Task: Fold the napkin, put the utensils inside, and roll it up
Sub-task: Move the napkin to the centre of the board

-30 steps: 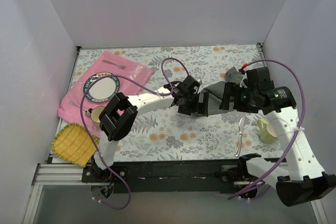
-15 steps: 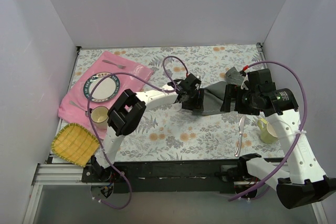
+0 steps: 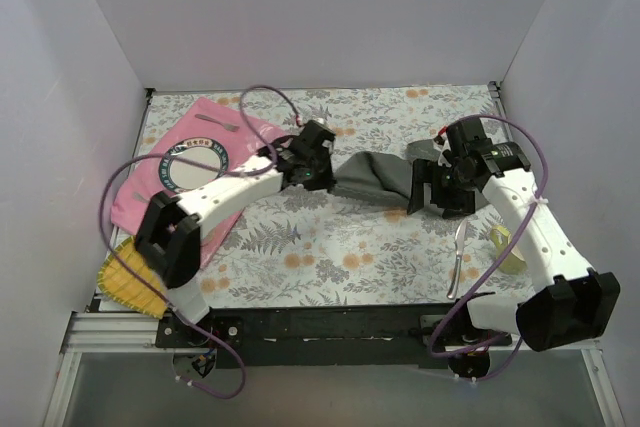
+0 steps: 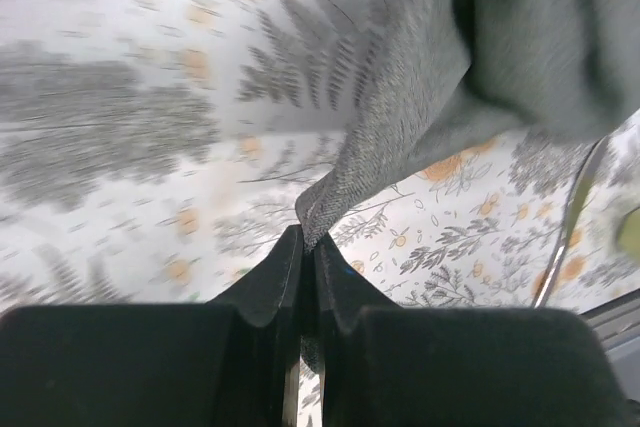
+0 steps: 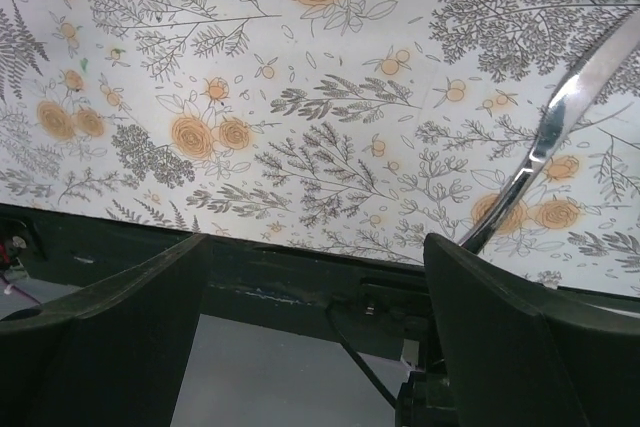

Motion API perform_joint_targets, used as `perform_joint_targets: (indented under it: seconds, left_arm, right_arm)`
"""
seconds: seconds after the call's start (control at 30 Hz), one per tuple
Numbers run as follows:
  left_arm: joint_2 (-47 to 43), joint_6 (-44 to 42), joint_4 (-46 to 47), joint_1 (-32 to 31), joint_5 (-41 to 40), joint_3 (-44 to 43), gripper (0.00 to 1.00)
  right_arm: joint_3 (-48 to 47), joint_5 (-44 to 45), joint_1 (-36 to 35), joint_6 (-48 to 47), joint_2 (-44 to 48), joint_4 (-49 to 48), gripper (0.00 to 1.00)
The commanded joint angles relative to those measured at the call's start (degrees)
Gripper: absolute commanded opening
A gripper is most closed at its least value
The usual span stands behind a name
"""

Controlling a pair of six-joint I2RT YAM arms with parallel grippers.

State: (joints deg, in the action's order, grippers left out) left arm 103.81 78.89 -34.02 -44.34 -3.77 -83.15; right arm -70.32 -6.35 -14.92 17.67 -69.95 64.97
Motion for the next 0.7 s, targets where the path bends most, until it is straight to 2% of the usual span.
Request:
perform_joint_targets:
  seconds: [0.0, 0.2, 0.33, 0.57, 0.6, 0.67]
  left_arm:
    - [-20.02, 2.58, -6.93, 5.31, -10.11, 8.34, 0.00]
    - [-33.48, 6.44, -14.39, 7.07, -13.72, 18.11, 0.00]
    - [-37.00, 8.73, -15.46, 7.16, -10.74, 21.80, 0.00]
    - [-36.23, 7.33, -15.37, 7.25, -6.96, 20.67, 0.00]
    - [-35.79, 7.07, -15.90, 7.25, -6.52, 20.40, 0.00]
    - [-35.35, 6.10, -16.16, 7.25, -5.12, 20.22, 0.00]
  right_arm:
    - [-0.25, -3.84, -0.55, -1.41, -3.42, -3.88, 0.94]
    - [0.19, -3.16, -0.90, -2.91, -8.70, -6.26, 0.95]
    - [-0.16, -2.00, 1.73, -3.17, -12.57, -7.66, 0.94]
    - [-0.87, -3.40, 3.32, -2.03, -20.48, -13.28, 0.80]
    - [-1.91, -3.23, 2.45, -2.37, -23.10, -13.29, 0.73]
    - [-8.64, 0.61, -1.84, -6.14, -27.49, -13.29, 0.73]
